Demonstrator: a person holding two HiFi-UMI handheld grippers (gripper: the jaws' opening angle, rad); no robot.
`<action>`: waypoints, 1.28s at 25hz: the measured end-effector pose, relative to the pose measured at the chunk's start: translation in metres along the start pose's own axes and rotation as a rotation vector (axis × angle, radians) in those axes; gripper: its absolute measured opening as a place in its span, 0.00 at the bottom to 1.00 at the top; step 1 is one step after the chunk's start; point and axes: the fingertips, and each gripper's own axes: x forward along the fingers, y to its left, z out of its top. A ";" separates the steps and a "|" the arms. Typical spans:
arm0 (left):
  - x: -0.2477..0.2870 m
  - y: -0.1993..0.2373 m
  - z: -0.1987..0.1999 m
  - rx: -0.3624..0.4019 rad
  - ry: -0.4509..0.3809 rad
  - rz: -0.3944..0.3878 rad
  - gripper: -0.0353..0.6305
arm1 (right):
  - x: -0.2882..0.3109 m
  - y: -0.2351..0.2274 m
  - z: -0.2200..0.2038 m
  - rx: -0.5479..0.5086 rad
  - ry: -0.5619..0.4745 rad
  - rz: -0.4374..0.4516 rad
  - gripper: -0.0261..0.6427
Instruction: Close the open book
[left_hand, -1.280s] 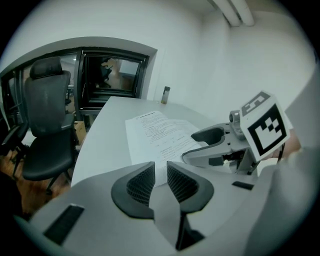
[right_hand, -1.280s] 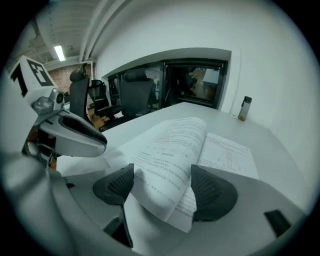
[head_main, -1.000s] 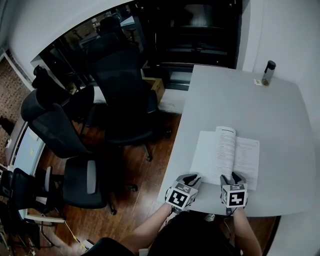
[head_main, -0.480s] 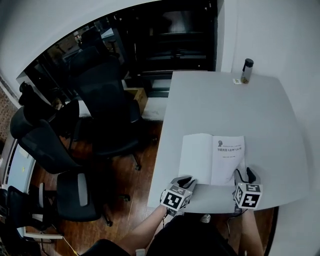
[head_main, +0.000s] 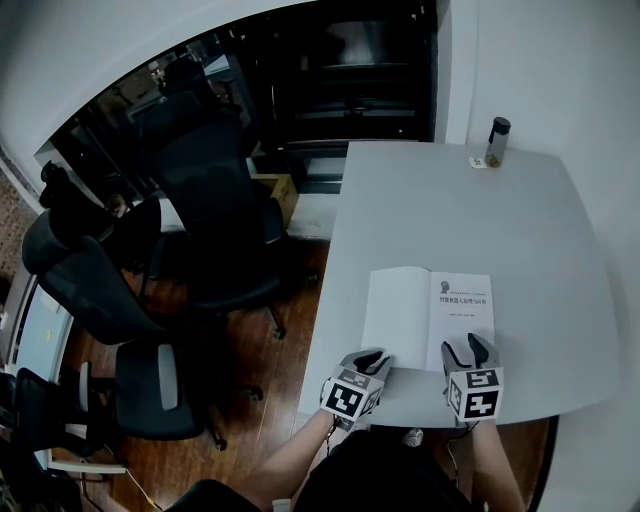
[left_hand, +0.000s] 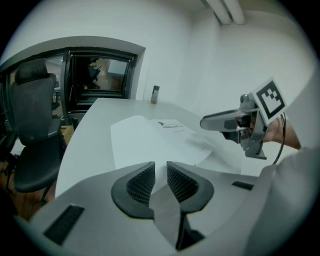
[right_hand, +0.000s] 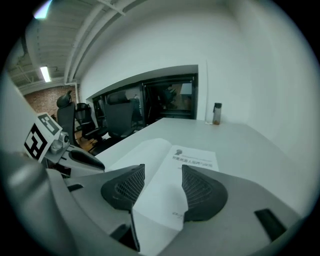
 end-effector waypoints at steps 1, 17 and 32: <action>-0.002 0.003 0.000 -0.005 -0.005 0.008 0.17 | 0.009 0.013 -0.005 -0.006 0.020 0.029 0.36; -0.036 0.055 0.004 -0.008 -0.078 0.069 0.17 | 0.085 0.091 -0.035 -0.183 0.208 -0.005 0.50; -0.020 0.046 0.020 0.002 -0.115 0.025 0.17 | 0.041 0.021 -0.011 0.038 0.091 -0.090 0.32</action>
